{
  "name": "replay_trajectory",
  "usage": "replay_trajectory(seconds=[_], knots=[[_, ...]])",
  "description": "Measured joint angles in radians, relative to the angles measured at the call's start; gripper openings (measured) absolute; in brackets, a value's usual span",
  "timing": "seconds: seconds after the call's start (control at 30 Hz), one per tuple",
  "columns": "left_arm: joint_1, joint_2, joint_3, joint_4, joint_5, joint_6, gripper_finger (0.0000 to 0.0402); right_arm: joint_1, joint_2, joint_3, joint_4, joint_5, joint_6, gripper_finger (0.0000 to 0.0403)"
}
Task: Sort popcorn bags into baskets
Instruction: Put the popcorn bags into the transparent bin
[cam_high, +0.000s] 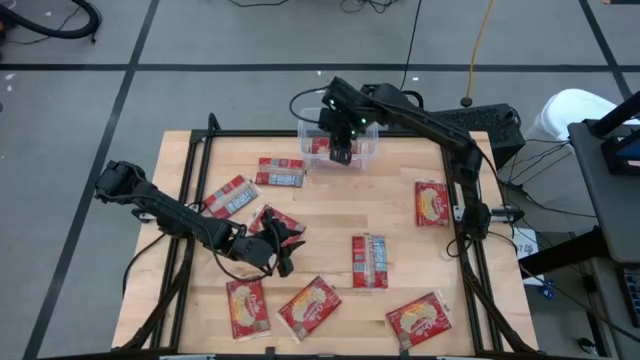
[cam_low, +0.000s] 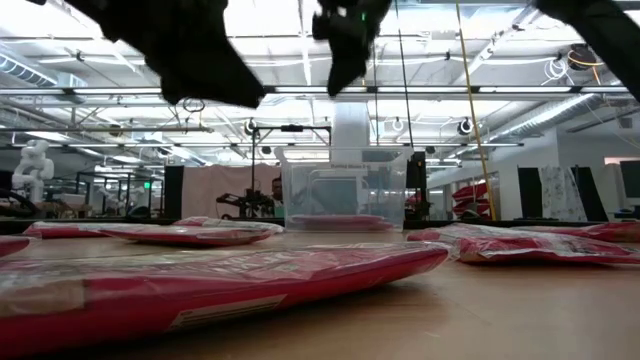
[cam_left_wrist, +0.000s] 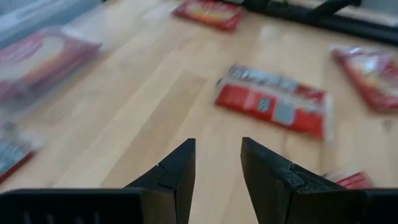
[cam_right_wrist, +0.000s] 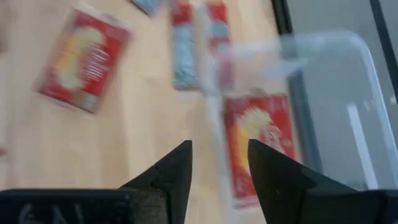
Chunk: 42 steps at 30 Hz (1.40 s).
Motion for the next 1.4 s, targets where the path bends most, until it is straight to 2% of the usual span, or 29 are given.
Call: replay_trajectory(seconds=[0.13,0.23,0.37,0.53,0.6,0.77,0.93,1.13,1.4], knots=[[0.0,0.0,0.0,-0.106,-0.015,-0.072,0.0132,0.106,-0.085,-0.099,0.068,0.027,0.038,0.0146],[-0.01,0.0,0.0,-0.186,-0.015,-0.11,0.0132,0.193,-0.176,-0.259,0.133,0.107,0.085,0.0146],[-0.04,0.011,0.0,-0.274,-0.015,-0.144,0.0132,0.301,-0.338,-0.565,0.358,0.156,0.166,0.0146],[-0.072,0.011,-0.003,-0.307,-0.015,-0.175,0.0142,0.418,-0.532,-1.021,0.828,0.172,0.317,0.0146],[-0.076,0.011,-0.009,-0.302,-0.017,-0.177,0.0149,0.455,-0.587,-1.169,0.962,0.189,0.373,0.0148],[-0.061,0.011,-0.023,-0.267,-0.023,-0.172,0.0166,0.525,-0.662,-1.423,1.052,0.268,0.514,0.0162],[-0.027,0.011,-0.059,-0.09,-0.026,-0.052,0.0169,0.594,-0.692,-1.544,1.03,0.283,0.612,0.0176],[0.017,0.011,-0.112,0.158,-0.026,0.126,0.0153,0.714,-0.687,-1.575,1.016,0.302,0.633,0.0184],[0.059,0.011,-0.124,0.247,-0.015,0.22,0.0133,0.906,-0.62,-1.576,0.977,0.364,0.745,0.0187]])
